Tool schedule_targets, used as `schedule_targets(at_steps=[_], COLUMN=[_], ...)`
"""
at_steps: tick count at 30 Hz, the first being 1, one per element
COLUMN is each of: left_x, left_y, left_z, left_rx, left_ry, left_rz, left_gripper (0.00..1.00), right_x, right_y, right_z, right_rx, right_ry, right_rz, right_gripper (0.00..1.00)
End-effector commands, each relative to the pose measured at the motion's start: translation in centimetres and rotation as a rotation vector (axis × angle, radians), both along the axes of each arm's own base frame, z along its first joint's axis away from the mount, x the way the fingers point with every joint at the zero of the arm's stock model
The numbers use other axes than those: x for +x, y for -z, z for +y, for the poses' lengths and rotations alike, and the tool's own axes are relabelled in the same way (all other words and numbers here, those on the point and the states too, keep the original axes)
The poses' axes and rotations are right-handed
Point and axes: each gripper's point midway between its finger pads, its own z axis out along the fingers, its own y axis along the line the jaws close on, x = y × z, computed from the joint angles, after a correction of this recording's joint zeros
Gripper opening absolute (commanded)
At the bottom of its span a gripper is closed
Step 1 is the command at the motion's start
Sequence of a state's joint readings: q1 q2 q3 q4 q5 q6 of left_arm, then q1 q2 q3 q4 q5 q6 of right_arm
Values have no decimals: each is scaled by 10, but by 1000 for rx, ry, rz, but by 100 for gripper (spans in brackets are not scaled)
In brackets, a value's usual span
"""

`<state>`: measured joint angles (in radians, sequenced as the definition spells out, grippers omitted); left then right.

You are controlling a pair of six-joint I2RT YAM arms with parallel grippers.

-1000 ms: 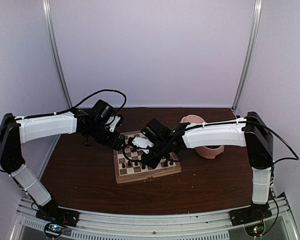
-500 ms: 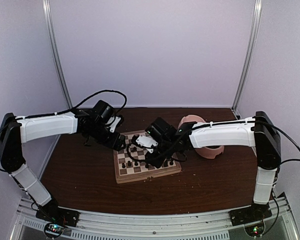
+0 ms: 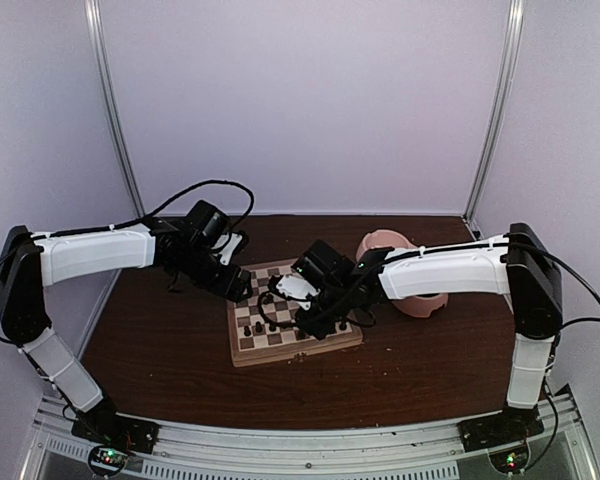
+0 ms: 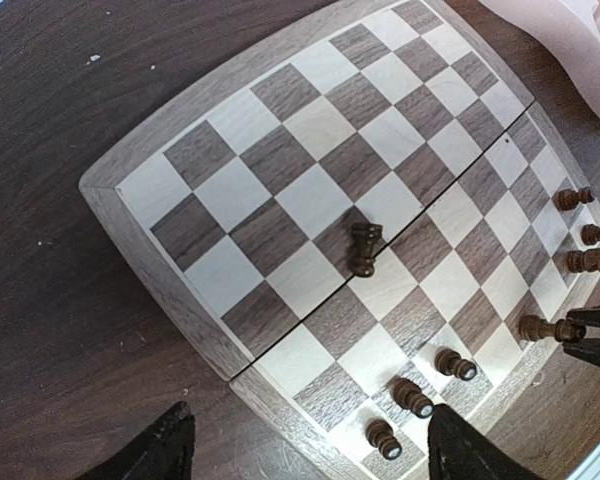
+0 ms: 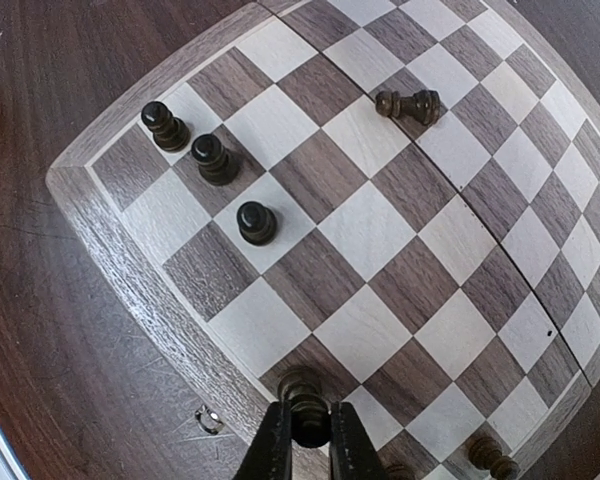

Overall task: Set up the chess pieces on the board
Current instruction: Place the queen at d8.

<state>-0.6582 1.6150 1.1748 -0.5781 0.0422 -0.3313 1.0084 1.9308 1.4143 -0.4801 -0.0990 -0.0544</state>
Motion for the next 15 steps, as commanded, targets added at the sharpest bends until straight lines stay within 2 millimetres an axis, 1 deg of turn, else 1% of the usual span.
schedule_targets(at_steps=[1,3,4,7,10,13,15], left_x=[6,6,6,5,5,6,5], left_y=[-11,-11,-11,-11,-10,-10,-8], left_z=[-10,-10,-10,-11,-11,-13,-17], left_rx=[-28,-28,-27,-30,-30,-36,-42], left_ry=[15,14,15,17,19,23,30], left_rz=[-22,-22,-22,-21,-16,-13,-1], left_gripper=[80,80,80,80,81,81,80], right_x=[3,3,3,2,2,2,3], right_y=[-10,-10,-9,-11,-17,-35,-54], right_z=[-3,-3,-4,-4,-4,-2,-2], right_rx=[2,1,-1,4,18,55,99], right_ry=[11,10,8,5,5,7,9], right_rz=[-34,-35,-33,-32,-40,-54,-69], right_gripper=[10,12,14,34,41,43,43])
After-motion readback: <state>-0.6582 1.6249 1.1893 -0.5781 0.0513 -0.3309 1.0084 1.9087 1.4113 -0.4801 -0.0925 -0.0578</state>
